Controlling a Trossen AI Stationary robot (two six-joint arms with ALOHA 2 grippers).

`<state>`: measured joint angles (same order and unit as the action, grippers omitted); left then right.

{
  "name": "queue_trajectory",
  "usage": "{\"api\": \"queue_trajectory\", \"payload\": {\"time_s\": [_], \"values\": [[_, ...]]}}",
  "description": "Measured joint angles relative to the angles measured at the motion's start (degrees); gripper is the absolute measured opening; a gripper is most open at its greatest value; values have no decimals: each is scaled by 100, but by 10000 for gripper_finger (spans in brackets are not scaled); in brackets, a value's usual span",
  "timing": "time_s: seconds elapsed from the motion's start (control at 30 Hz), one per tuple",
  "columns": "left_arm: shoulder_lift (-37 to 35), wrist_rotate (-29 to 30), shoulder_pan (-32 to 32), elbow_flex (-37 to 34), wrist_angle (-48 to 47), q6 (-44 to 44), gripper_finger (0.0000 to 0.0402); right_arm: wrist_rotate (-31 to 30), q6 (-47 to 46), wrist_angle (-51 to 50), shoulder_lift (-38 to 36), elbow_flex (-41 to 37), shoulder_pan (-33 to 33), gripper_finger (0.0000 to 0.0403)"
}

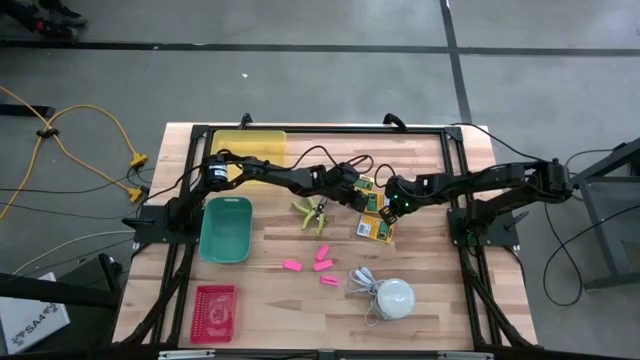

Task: Pick & Place School Supplies
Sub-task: Put the middle yellow crayon box into the yellow bin

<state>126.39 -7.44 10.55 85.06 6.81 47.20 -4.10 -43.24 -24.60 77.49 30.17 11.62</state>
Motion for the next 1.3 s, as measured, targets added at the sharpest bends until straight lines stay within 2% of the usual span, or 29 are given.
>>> {"api": "queue_trajectory", "payload": {"time_s": [0.57, 0.83, 1.3], "values": [[88, 127, 3, 0, 63, 23, 106, 2, 2, 2, 2, -2, 2, 2], [321, -294, 66, 17, 518, 337, 62, 2, 2, 4, 2, -2, 0, 2], [339, -318, 72, 7, 568, 394, 9, -4, 22, 2, 2, -2, 0, 2]]}}
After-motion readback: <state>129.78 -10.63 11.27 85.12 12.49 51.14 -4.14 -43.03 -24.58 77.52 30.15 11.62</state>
